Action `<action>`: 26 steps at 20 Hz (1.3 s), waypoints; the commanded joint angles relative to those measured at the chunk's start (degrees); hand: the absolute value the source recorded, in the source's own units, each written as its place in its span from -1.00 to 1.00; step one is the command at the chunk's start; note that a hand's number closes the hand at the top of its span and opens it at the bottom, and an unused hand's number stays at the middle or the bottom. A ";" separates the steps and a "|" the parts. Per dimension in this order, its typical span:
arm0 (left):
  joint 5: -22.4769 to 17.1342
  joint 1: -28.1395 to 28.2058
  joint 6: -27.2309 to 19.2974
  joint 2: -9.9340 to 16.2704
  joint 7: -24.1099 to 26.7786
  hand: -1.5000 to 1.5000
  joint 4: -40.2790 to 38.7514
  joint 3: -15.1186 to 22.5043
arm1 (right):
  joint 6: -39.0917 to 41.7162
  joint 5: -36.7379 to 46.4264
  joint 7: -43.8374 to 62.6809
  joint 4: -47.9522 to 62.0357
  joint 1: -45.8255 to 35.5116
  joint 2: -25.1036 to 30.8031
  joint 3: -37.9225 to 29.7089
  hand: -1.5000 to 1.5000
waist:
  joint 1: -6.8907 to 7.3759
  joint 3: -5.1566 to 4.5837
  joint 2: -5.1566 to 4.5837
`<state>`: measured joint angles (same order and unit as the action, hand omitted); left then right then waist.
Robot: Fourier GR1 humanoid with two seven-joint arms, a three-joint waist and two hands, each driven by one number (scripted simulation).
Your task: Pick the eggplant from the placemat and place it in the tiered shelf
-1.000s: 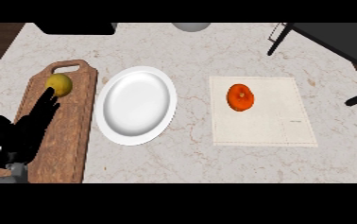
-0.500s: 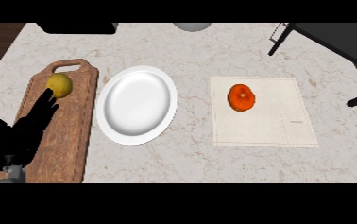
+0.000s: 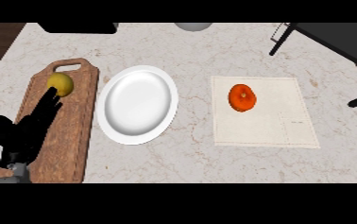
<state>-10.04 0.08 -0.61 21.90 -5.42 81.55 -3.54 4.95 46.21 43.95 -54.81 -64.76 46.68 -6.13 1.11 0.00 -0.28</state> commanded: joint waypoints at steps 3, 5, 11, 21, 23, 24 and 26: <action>1.08 -1.44 -0.53 -0.93 -2.96 0.00 0.43 0.45 | -5.21 2.13 -6.84 13.28 -2.88 0.47 -2.26 1.00 | 0.32 0.00 -0.17; 0.42 2.23 1.52 -0.28 2.47 0.00 -0.63 -1.02 | -12.00 1.14 -6.36 13.92 1.64 0.82 -6.08 1.00 | 0.36 0.03 -0.21; 1.80 -0.93 0.60 -1.76 1.21 0.00 -2.16 -0.69 | -9.71 4.67 -8.94 21.16 -1.72 0.64 -3.26 -1.00 | 0.08 -0.01 -0.13; 2.03 -0.33 2.04 -2.11 2.13 0.00 -3.02 -1.95 | -17.98 -1.19 -16.71 24.36 -2.46 0.04 -11.01 -1.00 | -0.21 0.00 -0.03; 2.53 1.03 1.91 -2.50 1.56 0.00 -0.95 -1.04 | -15.25 -3.86 -17.18 25.92 -5.12 2.25 -13.69 -1.00 | 0.23 0.03 -0.09; 1.68 1.61 1.91 -2.19 0.90 0.00 -0.42 -2.08 | -14.74 -5.91 -16.13 21.92 -3.22 1.41 -14.73 -1.00 | -0.71 0.01 0.36; 3.46 -0.69 0.04 -3.00 1.05 0.00 -3.28 -1.83 | -15.84 -7.95 -16.75 24.16 -3.82 0.61 -16.94 -1.00 | -0.49 0.01 0.05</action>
<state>-7.89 -0.02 0.81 19.95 -4.51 80.44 -5.48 -10.47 42.00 27.20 -31.06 -67.89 48.00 -19.56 0.83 0.03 -0.11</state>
